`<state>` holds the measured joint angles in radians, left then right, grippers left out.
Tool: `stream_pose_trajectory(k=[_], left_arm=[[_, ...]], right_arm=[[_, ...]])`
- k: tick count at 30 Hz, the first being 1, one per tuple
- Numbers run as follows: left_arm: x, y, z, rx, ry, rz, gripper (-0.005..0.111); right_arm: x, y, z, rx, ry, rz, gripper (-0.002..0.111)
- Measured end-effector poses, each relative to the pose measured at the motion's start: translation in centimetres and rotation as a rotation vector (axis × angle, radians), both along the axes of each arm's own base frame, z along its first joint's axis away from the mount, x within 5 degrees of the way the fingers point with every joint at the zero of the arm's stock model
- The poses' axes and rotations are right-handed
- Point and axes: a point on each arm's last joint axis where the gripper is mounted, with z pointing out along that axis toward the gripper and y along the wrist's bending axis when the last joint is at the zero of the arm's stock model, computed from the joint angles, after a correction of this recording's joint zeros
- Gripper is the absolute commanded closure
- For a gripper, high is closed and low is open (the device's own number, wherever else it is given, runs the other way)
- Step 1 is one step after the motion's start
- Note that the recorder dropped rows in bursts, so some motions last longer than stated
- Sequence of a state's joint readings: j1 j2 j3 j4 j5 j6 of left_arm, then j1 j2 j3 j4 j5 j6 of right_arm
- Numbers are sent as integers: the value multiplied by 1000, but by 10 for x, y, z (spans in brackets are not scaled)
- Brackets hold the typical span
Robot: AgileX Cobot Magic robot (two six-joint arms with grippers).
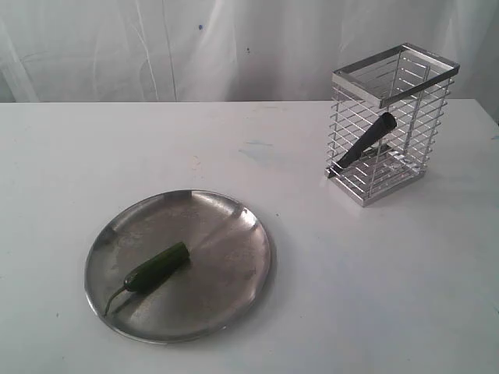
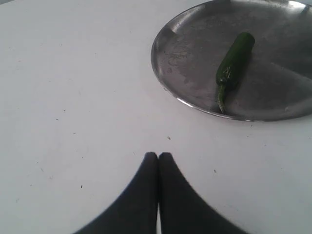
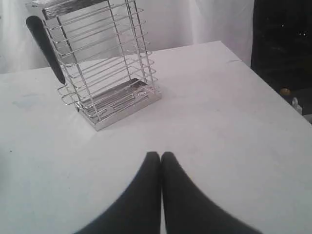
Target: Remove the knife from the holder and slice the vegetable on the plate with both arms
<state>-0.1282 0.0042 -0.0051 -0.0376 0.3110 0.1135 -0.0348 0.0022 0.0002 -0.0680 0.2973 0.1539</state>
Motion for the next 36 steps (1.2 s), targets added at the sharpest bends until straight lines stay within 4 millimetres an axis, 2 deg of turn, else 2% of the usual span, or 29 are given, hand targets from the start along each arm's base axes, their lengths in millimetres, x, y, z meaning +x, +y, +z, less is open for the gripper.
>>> stream_pose_trajectory(k=[2,3,4,9,11,12,14,15,17,18,19,20,21,22,23,24,26,29,32,36], left_arm=[[0,0,0,0,0,0,107],[0,0,0,0,0,0,107],[0,0,0,0,0,0,107],[0,0,0,0,0,0,107],[0,0,0,0,0,0,107],[0,0,0,0,0,0,107],[0,0,0,0,0,0,107],[0,0,0,0,0,0,107],[0,0,0,0,0,0,107],[0,0,0,0,0,0,107],[0,0,0,0,0,0,107],[0,0,0,0,0,0,107],[0,0,0,0,0,0,107],[0,0,0,0,0,0,107],[0,0,0,0,0,0,107],[0,0,0,0,0,0,107],[0,0,0,0,0,0,107],[0,0,0,0,0,0,107],[0,0,0,0,0,0,107],[0,0,0,0,0,0,107]], right_arm=[[1,1,4,36,-43,-1,108],[2,2,8,143,-99,-4,108],[2,3,13,288,-155,-9,108],[-1,-6,40,1243,-494,-41,108],[-5,-12,49,1439,-630,-19,108],[-7,-15,53,1486,-696,-2,108],[-19,-24,70,1535,-959,87,108],[-33,-28,93,1503,-1136,172,108],[-60,-24,138,1263,-1339,284,108],[-71,-16,165,999,-1386,290,108],[-74,-7,183,708,-1357,254,108],[-71,3,202,380,-1269,194,108],[-59,9,210,130,-1153,154,108],[-36,11,211,-94,-965,100,108],[-15,9,204,-208,-797,63,108],[17,4,187,-329,-544,32,108],[52,-1,159,-433,-272,39,108],[88,-3,129,-475,-49,84,108],[114,-3,109,-445,62,116,108],[128,-4,91,-275,173,88,108]])
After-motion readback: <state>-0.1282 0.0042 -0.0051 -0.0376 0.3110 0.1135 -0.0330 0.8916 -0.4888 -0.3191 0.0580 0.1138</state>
